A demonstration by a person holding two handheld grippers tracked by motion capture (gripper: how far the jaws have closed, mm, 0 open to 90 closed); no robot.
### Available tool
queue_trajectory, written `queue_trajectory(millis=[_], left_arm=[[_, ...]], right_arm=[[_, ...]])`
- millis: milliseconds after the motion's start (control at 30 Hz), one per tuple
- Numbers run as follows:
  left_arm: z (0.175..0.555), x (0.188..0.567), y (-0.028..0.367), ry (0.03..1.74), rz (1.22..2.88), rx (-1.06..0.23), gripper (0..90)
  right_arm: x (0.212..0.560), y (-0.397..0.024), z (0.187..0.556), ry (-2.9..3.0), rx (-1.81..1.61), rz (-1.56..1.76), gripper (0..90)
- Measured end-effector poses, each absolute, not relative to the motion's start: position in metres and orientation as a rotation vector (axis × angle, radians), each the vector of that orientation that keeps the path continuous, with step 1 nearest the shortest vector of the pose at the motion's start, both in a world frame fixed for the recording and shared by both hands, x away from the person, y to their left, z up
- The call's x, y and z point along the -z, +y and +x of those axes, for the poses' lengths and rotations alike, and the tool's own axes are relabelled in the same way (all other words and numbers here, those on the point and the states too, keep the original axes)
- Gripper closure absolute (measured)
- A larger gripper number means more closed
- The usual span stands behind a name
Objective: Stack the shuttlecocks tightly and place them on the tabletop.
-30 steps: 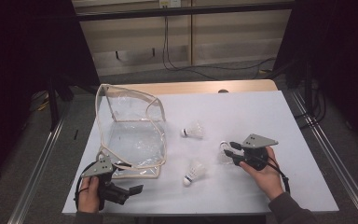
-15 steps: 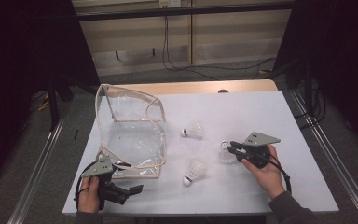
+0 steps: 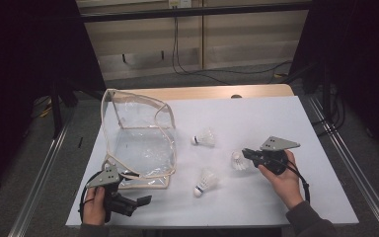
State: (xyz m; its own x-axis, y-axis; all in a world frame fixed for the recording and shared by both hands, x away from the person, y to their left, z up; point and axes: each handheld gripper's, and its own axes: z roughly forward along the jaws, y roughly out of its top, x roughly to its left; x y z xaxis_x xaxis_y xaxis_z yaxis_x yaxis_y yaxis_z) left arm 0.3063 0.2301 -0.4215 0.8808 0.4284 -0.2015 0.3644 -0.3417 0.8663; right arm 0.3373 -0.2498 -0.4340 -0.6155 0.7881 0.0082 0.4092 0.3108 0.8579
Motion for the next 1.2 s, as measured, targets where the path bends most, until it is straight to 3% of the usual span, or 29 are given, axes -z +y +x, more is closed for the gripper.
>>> queue_trajectory(millis=[1200], left_arm=[[0.307,0.422,0.230,0.576,1.956,-0.072,2.7]], right_arm=[[0.424,-0.257,0.358,2.112,-1.359,1.133,90.0]])
